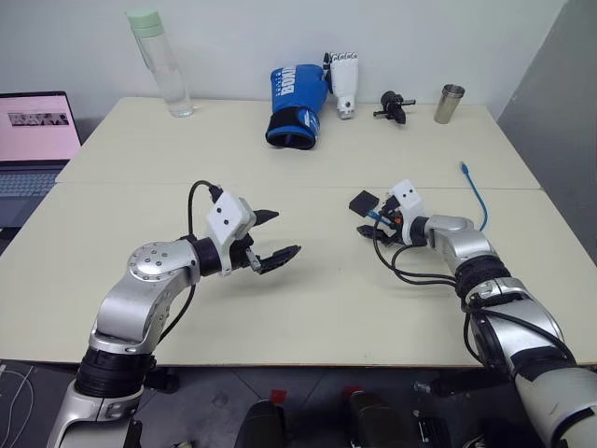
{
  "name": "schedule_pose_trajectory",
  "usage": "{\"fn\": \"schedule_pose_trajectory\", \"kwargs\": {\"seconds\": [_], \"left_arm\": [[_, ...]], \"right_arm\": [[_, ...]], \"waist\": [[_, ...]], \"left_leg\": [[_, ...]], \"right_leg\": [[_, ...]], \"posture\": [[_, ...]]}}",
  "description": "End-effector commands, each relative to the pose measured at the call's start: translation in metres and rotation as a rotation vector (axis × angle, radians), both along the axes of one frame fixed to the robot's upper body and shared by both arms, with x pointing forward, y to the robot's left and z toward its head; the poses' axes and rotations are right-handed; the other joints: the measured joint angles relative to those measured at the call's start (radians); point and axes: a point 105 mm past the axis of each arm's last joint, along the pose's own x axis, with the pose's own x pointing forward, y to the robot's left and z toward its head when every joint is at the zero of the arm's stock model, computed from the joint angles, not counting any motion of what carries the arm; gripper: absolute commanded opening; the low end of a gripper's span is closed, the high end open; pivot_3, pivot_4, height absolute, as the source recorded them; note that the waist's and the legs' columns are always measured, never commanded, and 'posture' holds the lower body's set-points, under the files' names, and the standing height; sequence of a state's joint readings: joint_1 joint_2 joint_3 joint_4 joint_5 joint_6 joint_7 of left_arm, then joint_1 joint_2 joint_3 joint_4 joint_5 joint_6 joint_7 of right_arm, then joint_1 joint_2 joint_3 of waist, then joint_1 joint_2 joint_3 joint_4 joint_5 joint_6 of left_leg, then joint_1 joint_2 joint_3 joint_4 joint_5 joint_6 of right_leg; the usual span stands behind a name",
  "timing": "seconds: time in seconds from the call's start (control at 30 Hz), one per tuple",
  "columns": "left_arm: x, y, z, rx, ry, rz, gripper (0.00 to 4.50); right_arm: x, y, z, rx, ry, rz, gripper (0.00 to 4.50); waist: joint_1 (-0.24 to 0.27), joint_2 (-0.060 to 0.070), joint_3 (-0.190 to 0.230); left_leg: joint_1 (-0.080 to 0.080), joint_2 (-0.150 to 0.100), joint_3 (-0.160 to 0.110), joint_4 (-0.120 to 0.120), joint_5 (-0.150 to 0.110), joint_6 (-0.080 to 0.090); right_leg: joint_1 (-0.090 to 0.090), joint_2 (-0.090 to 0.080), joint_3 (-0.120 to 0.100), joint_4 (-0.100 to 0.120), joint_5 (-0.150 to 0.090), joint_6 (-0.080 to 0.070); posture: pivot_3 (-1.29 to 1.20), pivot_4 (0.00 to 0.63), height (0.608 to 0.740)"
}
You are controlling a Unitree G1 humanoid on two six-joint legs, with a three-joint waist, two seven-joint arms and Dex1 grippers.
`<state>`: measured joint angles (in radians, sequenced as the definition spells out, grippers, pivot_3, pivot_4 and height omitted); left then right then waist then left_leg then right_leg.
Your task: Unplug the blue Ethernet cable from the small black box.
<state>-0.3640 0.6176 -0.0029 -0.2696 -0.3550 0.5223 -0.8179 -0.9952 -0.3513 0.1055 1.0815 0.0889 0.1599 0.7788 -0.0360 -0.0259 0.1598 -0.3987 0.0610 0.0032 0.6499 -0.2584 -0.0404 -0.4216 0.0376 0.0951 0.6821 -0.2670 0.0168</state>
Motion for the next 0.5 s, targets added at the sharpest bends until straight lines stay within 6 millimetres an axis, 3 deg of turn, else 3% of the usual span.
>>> {"fn": "schedule_pose_trajectory", "kwargs": {"seconds": [0.03,0.33,0.5], "left_arm": [[-0.004,-0.002,0.014,-0.010,-0.050,-0.010,4.50],[-0.003,-0.004,0.016,-0.021,-0.052,-0.008,4.50],[-0.003,-0.004,0.016,-0.030,-0.051,0.001,4.50]], "right_arm": [[0.006,-0.002,0.012,-0.003,-0.044,-0.003,3.40],[0.009,-0.009,0.012,-0.006,-0.044,-0.043,1.20],[0.013,-0.011,0.027,0.013,-0.093,-0.047,0.12]], "waist": [[0.000,0.000,0.000],[-0.001,0.000,0.000],[-0.001,0.000,0.000]], "left_leg": [[0.000,0.000,0.000,0.000,0.000,0.000],[0.000,0.000,0.000,0.000,0.000,0.000],[0.000,0.000,0.000,0.000,0.000,0.000]], "right_leg": [[0.000,0.000,0.000,0.000,0.000,0.000],[0.000,0.000,0.000,0.000,0.000,0.000],[0.000,0.000,0.000,0.000,0.000,0.000]], "posture": [[0.00,0.150,0.740],[0.00,0.150,0.740],[0.00,0.150,0.740]]}}
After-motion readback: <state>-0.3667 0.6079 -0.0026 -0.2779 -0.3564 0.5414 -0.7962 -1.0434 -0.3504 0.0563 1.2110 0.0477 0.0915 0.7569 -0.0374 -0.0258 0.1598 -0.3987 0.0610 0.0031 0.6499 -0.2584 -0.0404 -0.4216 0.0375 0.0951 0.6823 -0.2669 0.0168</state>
